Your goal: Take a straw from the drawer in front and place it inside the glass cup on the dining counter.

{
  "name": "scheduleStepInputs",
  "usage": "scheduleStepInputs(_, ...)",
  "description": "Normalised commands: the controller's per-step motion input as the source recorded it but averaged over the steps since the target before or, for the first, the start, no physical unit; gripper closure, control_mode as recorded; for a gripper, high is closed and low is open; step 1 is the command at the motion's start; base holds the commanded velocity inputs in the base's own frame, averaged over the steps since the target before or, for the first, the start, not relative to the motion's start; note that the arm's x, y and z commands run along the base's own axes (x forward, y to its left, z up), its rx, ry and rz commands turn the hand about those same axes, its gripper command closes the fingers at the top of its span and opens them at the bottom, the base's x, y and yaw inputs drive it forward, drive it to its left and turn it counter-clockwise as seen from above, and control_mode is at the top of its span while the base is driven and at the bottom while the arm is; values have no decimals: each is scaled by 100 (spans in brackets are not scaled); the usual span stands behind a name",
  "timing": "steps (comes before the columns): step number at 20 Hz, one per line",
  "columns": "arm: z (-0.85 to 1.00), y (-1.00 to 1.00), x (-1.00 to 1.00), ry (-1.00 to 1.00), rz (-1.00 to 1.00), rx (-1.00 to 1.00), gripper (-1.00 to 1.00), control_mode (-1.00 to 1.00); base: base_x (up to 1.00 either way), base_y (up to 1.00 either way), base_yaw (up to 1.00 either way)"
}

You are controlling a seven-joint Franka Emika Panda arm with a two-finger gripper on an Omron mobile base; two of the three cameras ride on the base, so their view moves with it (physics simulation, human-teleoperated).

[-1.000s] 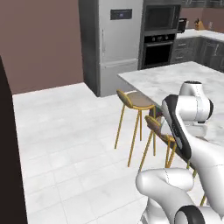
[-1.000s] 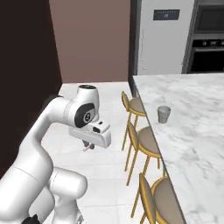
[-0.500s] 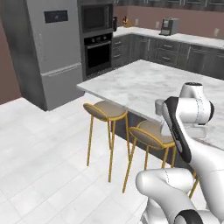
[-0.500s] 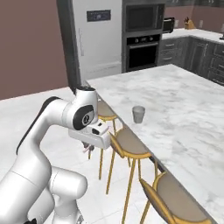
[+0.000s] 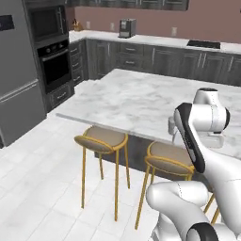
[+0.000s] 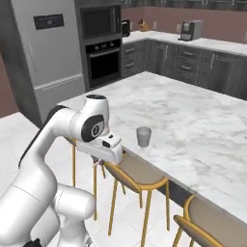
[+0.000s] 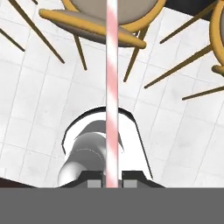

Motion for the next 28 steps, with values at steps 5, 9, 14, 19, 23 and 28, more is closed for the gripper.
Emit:
scheduleStepInputs(5,0,0,0,0,0,0,100,100,43,56,-53)
scheduleStepInputs(9,0,0,0,0,0,0,100,100,50,38,-46)
scheduleStepInputs(14,0,0,0,0,0,0,100,100,50,12,-37)
scheduleStepInputs(19,0,0,0,0,0,0,100,100,46,12,-29)
scheduleStepInputs(23,0,0,0,0,0,0,100,100,22,38,-14)
scheduleStepInputs(28,0,0,0,0,0,0,100,100,30,34,-5)
